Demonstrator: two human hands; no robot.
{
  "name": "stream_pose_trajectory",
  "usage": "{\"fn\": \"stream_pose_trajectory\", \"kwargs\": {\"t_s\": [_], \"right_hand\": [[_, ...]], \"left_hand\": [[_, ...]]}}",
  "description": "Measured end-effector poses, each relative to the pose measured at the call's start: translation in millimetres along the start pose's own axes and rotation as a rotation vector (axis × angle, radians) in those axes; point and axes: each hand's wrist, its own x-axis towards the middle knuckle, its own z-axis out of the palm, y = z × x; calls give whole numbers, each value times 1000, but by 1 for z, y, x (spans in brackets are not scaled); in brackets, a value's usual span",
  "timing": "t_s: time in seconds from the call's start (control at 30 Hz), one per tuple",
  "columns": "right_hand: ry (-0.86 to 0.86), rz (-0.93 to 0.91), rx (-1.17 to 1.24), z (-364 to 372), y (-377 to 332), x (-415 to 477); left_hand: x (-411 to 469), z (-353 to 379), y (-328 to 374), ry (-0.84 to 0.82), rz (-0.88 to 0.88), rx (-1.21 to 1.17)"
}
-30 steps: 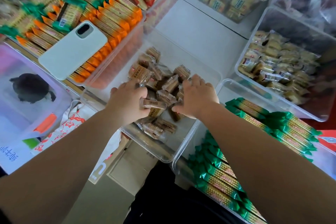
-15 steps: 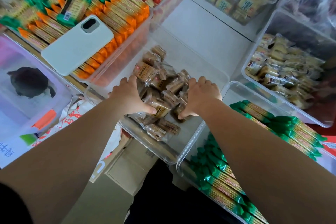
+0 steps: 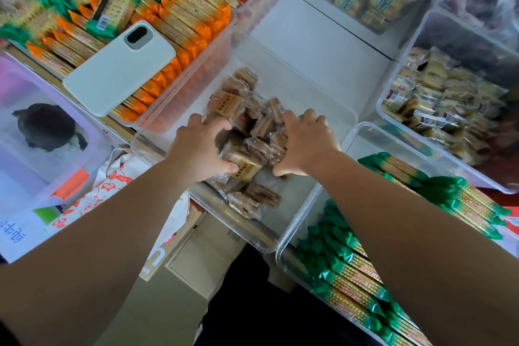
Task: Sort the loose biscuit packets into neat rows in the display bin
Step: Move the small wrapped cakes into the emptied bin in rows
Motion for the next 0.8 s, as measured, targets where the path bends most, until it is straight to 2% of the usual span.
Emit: {"fn": "stream_pose_trajectory", "kwargs": {"t_s": [0.13, 0.23, 0.33, 0.6, 0.8], "right_hand": [[62, -31, -27, -4, 5, -11], [125, -33, -37, -7, 11, -21], [169, -23, -14, -10, 20, -33], [263, -3, 161, -16, 37, -57], [291, 8, 319, -19, 49, -72]], "left_hand": [[1, 10, 9, -93, -8, 93], [5, 15, 18, -96, -28, 149], [7, 13, 18, -79, -34, 106], [-3, 8, 15, 59, 29, -19], [-25, -17, 24, 268, 89, -216]]}}
